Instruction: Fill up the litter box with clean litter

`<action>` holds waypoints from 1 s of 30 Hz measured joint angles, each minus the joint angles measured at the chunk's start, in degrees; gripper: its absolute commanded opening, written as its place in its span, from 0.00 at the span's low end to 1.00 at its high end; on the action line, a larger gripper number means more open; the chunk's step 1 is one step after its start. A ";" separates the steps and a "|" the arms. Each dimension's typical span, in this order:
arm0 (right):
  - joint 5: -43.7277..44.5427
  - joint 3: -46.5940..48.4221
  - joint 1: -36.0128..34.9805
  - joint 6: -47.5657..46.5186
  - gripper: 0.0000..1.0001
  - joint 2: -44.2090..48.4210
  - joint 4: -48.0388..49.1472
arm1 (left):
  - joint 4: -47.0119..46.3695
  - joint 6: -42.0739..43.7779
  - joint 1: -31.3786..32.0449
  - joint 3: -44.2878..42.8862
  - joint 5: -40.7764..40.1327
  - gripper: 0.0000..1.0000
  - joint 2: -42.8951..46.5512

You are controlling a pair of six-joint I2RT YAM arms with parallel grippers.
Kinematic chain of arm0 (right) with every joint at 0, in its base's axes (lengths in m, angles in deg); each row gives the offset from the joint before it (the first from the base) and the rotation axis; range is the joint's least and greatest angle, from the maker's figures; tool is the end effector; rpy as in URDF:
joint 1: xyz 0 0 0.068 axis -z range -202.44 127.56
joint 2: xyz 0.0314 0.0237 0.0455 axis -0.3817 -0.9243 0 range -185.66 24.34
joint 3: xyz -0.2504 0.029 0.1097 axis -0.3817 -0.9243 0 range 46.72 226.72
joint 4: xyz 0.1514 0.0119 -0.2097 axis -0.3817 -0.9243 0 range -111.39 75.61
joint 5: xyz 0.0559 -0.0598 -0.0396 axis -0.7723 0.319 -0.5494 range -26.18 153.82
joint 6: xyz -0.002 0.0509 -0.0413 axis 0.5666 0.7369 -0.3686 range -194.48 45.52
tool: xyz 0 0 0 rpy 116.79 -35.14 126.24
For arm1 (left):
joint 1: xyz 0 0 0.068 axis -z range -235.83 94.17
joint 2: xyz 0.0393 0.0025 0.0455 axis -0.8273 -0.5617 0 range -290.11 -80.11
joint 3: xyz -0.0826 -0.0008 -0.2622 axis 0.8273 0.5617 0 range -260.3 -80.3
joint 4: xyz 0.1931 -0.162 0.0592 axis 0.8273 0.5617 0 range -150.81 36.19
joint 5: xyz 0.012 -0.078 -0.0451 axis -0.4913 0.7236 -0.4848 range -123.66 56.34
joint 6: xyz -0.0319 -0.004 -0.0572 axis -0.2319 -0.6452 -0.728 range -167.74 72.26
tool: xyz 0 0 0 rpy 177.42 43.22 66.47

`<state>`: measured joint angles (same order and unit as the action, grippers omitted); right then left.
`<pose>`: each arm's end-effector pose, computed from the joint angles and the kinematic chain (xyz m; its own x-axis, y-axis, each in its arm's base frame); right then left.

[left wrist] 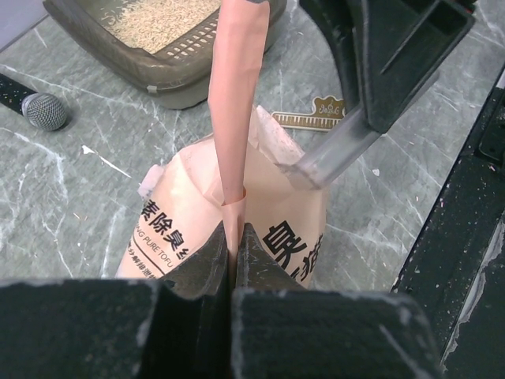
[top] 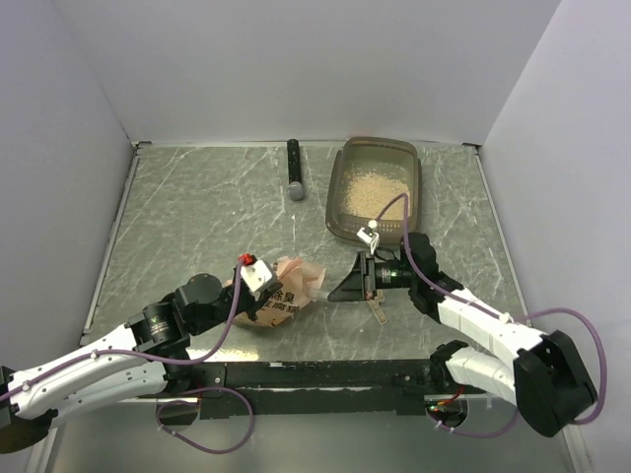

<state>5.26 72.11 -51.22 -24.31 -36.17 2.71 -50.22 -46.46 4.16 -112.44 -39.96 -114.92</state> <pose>0.1696 0.1433 0.2236 -0.9127 -0.0443 -0.4063 -0.4080 0.1570 0.8994 0.0891 -0.1429 0.2853 -0.0967 0.2117 -0.9725 0.8096 0.5851 0.0469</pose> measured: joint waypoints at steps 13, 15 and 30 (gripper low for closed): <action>8.50 -9.35 1.42 9.07 0.00 14.29 0.44 | 0.11 -0.46 0.50 0.07 -1.73 0.01 0.96; 9.75 -11.06 1.44 10.80 0.00 15.63 1.33 | 0.15 -0.48 0.61 0.09 -1.73 0.01 1.03; 16.13 -19.74 1.44 20.79 0.00 31.34 5.14 | 0.44 -0.48 0.98 0.09 -3.04 0.01 2.14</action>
<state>21.39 52.37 -49.77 -3.52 -4.83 7.85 -49.78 -46.94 5.14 -112.36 -43.00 -112.78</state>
